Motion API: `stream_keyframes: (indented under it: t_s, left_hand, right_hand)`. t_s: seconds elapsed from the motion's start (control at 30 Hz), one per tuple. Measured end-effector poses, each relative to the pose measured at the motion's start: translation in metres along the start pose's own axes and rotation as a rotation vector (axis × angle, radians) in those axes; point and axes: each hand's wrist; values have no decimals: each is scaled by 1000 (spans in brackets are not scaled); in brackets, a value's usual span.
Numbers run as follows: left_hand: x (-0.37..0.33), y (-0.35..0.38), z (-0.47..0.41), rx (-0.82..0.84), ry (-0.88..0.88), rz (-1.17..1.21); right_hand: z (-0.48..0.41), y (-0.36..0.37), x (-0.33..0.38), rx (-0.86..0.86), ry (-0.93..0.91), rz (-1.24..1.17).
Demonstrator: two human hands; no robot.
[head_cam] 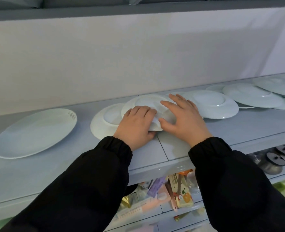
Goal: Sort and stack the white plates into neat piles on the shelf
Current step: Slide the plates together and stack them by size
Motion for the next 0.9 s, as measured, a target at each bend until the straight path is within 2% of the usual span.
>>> stream_keyframes:
  t_s: [0.13, 0.33, 0.53, 0.7, 0.9]
  left_hand:
    - [4, 1, -1, -11, -7, -66]
    - [16, -14, 2, -91, -118, -68]
    - [71, -55, 17, -150, -265, -8]
    - [126, -101, 40, -321, -486, 198]
    - [189, -131, 81, -458, -607, 392]
  right_hand:
    - [0, 2, 1, -57, -14, -28]
    - [0, -1, 10, -110, 39, -94]
    - [-10, 4, 33, -150, 30, -194]
    - [-30, 35, 81, -53, -76, -175]
    - [-60, 63, 124, 84, -91, -201]
Point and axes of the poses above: each hand's wrist, its own z-axis away from the middle knuckle, its own y-axis out of the palm, x = y × z, and after that the axes turned 10 degrees about -y, right-handed
